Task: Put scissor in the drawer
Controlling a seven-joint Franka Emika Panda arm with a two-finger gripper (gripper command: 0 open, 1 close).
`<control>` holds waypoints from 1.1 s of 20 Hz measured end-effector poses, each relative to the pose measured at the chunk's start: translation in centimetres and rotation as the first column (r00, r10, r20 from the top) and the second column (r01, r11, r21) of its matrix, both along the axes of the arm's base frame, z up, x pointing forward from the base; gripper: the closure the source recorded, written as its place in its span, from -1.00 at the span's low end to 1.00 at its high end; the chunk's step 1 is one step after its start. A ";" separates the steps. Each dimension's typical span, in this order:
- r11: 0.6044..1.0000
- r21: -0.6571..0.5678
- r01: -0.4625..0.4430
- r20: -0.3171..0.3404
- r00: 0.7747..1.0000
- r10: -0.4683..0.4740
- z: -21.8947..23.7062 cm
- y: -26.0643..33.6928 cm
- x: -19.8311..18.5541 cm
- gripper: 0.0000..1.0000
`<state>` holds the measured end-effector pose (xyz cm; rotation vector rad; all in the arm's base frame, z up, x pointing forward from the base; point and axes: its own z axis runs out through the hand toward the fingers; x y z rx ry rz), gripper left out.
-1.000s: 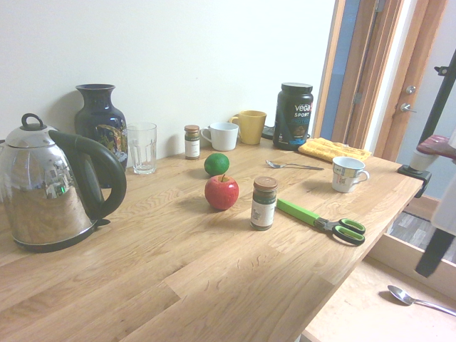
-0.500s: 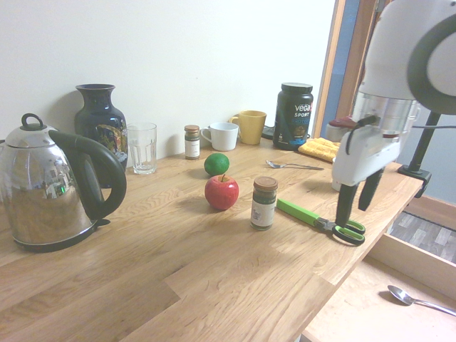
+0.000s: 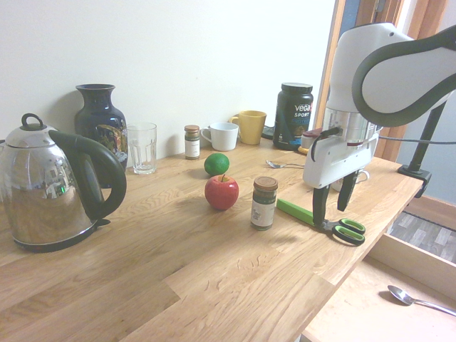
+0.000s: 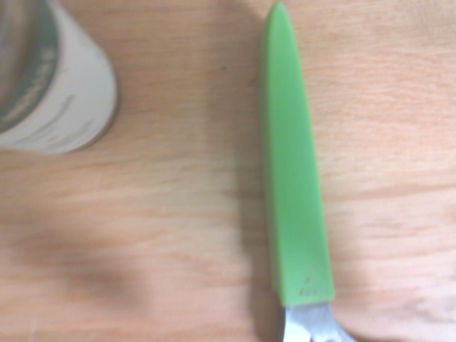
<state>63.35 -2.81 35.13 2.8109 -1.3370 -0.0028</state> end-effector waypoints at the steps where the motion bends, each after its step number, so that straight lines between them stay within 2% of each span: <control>1: 1.000 0.001 0.001 -0.004 1.000 -0.001 -0.3 0.0 0.2 -1.00; 5: 1.000 0.002 0.000 -0.021 1.000 0.000 -1.6 0.3 0.6 -1.00; 6: 1.000 0.002 0.000 -0.023 1.000 0.000 -1.8 0.3 0.7 1.00; 22: 1.000 0.010 0.002 -0.024 1.000 -0.002 -1.9 0.6 1.4 1.00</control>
